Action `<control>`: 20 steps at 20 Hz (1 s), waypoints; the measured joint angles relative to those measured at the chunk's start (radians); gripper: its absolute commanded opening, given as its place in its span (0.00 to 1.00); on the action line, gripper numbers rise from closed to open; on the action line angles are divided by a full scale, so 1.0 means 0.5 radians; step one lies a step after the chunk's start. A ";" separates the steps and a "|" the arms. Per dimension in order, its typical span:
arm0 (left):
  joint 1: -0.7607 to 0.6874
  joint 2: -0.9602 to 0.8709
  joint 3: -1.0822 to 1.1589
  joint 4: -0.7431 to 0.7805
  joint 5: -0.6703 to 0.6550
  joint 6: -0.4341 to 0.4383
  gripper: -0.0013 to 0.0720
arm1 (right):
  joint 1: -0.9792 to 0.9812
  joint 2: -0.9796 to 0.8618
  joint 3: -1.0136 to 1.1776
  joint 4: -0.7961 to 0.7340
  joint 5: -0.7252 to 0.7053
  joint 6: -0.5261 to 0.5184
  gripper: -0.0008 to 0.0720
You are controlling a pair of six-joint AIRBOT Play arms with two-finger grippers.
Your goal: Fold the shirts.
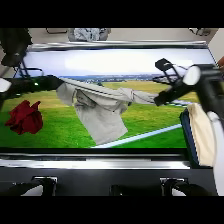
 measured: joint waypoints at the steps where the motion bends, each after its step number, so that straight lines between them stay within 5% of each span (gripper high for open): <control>1: -0.009 -0.081 -0.012 -0.036 0.095 0.011 0.06 | -0.001 -0.087 -0.006 0.001 -0.153 0.050 0.08; 2: -0.016 -0.150 -0.021 -0.066 0.161 0.018 0.11 | -0.001 -0.172 -0.012 0.003 -0.323 0.111 0.12; 3: -0.021 -0.214 -0.030 -0.101 0.214 0.028 0.41 | -0.001 -0.243 -0.017 0.014 -0.454 0.174 0.49; 4: -0.024 -0.266 -0.034 -0.138 0.253 0.031 0.94 | -0.001 -0.298 -0.018 0.024 -0.574 0.233 0.93; 5: -0.025 -0.301 -0.037 -0.168 0.276 0.031 1.00 | -0.002 -0.342 -0.016 0.043 -0.673 0.284 0.98; 8: 0.036 -0.347 0.004 -0.211 0.207 0.034 1.00 | -0.050 -0.397 0.064 0.120 -0.734 0.312 0.98; 15: 0.386 -0.369 0.001 0.023 -0.575 -0.194 0.99 | -0.434 -0.449 0.239 0.872 -0.073 -0.376 0.98; 20: 0.284 -0.372 -0.455 -0.044 -0.652 -0.225 0.99 | -0.384 -0.533 0.197 1.037 0.092 -0.520 0.98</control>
